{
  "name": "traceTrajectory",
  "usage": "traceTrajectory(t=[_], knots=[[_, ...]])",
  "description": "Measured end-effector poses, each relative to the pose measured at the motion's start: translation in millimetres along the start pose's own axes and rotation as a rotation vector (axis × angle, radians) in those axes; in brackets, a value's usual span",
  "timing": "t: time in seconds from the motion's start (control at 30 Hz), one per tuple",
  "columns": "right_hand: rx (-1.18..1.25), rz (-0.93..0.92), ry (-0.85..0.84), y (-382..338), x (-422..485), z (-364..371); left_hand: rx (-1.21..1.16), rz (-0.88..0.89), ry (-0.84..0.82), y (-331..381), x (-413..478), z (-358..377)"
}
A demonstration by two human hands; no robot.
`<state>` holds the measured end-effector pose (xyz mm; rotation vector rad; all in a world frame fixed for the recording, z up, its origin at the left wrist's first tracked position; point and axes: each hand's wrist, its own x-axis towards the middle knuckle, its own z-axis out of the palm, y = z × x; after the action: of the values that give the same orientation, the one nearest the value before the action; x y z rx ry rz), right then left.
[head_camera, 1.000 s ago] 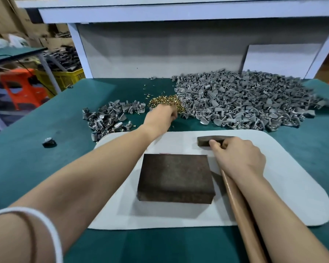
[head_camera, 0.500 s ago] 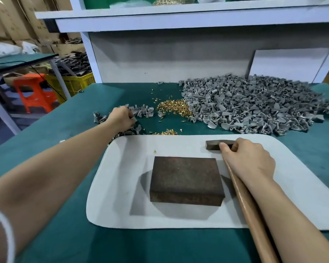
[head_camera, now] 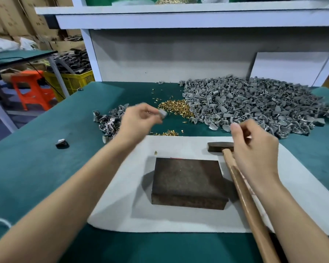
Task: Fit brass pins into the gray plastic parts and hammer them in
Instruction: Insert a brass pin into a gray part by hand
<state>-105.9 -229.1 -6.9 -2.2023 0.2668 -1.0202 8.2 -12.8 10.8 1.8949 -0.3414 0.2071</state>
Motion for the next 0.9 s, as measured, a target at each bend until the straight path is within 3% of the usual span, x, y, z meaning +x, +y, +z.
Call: traceTrajectory(t=[0.13,0.4,0.5,0.6,0.77,0.9], knots=[[0.349,-0.088,-0.223,-31.6,-20.4,8.9,-0.296,0.120,-0.262,22.5,-66.6,27.3],[0.679,0.047,-0.461,-34.9,-22.7,6.8,-0.323,0.156,-0.334,12.0,-72.4,28.7],[0.700,0.088,-0.489,-36.2,-21.1,6.3,-0.307,0.145,-0.362,10.8,-70.7,28.4],[0.701,0.113,-0.447,-36.6,-20.6,1.8,-0.313,0.103,-0.282,9.4,-69.5,27.0],[0.157,-0.224,-0.509,-31.1,-19.9,-1.9,-0.433,0.131,-0.131,14.5,-67.2,24.1],[0.297,-0.105,-0.597,-29.5,-19.6,-2.1,-0.402,0.196,-0.197,17.1,-71.2,24.3]])
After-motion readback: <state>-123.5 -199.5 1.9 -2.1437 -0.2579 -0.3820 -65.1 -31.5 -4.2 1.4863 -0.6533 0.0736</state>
